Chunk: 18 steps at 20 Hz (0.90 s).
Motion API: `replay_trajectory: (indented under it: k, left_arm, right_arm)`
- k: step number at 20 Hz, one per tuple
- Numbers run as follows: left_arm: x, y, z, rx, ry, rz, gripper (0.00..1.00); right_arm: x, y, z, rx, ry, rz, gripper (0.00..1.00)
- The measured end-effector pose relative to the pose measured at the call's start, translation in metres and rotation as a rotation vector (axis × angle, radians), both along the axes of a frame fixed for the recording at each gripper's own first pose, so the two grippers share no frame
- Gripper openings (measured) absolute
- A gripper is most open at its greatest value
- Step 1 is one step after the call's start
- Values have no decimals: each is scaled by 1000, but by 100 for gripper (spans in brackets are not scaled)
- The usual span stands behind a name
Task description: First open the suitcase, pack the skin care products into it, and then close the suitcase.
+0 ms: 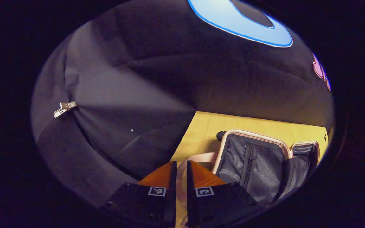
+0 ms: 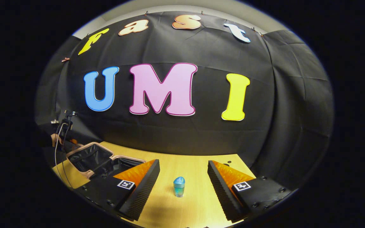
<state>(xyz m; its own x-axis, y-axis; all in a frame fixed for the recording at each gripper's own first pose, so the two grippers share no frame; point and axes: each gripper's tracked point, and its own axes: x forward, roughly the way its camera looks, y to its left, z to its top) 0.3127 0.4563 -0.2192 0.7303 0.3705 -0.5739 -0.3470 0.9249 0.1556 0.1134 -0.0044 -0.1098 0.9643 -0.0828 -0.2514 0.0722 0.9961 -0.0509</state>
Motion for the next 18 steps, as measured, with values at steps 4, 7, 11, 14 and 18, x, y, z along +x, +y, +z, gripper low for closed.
replay_trajectory:
  k: [4,7,11,14,18]
  left_arm:
    - [-10,-32,57,53,-126,-63,46]
    - [-22,-98,127,92,-278,-153,99]
    - [-54,-213,190,73,-428,-236,97]
    - [-76,-316,219,21,-518,-357,96]
    - [-97,-460,218,8,-567,-558,97]
  right_arm:
    - [3,-11,-4,21,5,-28,96]
    - [4,-25,1,19,-12,-49,96]
    - [0,-49,16,5,-39,-78,96]
    - [-9,-65,30,-14,-71,-67,96]
    - [-17,-91,29,7,-91,-75,96]
